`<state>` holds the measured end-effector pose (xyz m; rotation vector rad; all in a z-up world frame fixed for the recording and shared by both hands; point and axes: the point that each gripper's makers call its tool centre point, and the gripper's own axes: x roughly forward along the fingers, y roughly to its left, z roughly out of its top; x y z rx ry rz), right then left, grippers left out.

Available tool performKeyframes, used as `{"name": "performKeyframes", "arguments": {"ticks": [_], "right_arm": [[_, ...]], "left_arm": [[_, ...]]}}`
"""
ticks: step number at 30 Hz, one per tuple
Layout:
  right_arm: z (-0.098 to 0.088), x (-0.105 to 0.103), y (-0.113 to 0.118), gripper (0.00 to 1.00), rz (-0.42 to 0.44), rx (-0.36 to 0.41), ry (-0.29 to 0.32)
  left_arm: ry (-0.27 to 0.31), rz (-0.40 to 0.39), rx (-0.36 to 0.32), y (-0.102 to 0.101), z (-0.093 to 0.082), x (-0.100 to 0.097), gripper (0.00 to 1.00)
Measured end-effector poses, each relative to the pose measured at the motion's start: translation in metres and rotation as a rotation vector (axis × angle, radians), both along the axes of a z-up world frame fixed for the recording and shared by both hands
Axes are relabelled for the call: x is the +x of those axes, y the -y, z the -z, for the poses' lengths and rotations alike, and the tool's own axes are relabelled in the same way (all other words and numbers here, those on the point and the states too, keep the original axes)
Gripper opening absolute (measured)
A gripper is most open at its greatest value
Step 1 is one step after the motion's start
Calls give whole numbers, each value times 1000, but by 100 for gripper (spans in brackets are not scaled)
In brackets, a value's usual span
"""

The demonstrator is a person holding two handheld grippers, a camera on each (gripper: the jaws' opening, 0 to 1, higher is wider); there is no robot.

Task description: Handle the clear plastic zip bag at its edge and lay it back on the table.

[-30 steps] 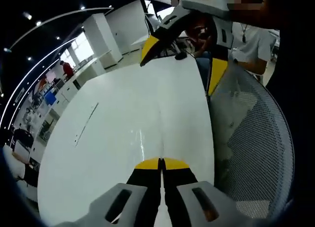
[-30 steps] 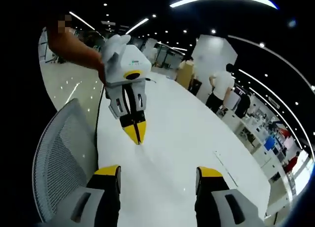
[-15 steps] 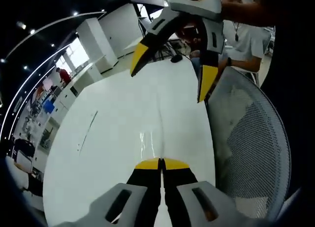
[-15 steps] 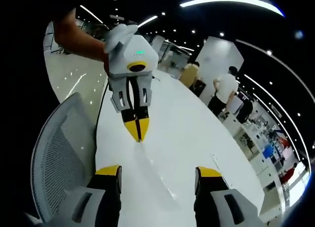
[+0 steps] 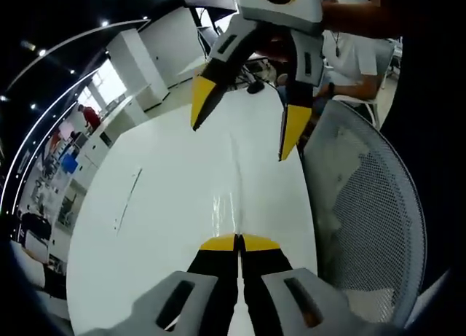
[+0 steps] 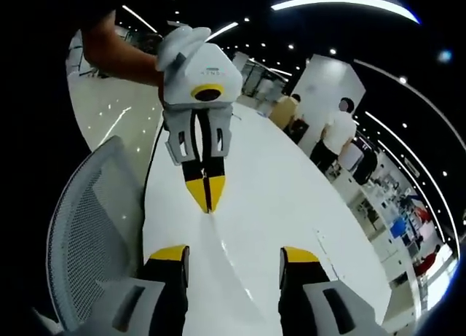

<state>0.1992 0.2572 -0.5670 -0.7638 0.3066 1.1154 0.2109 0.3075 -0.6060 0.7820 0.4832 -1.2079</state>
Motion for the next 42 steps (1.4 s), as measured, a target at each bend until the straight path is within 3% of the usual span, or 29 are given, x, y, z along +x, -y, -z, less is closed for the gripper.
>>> {"name": "performKeyframes", "arguments": {"ticks": [5,12,26,29,33,42], "right_arm": [[3,-3,-5,44,-12,-8,-6],[7,1,-10,30,-22,-29,-1],[39,1,-18,9,-60,-106,-53],[41,2,-19,0,-79,-123,-36],[40,1,-19,0,-94,-135,-32],[35,0,-28,0,-122,-125,-13]], "left_arm": [[3,11,7,2,-1,-2,0],[6,25,9,6,-4,-3,0],[16,48,9,15,-7,-3,0],[23,59,11,17,-8,-2,0],[57,100,20,17,-8,-1,0],[75,160,90,17,8,3,0]]}}
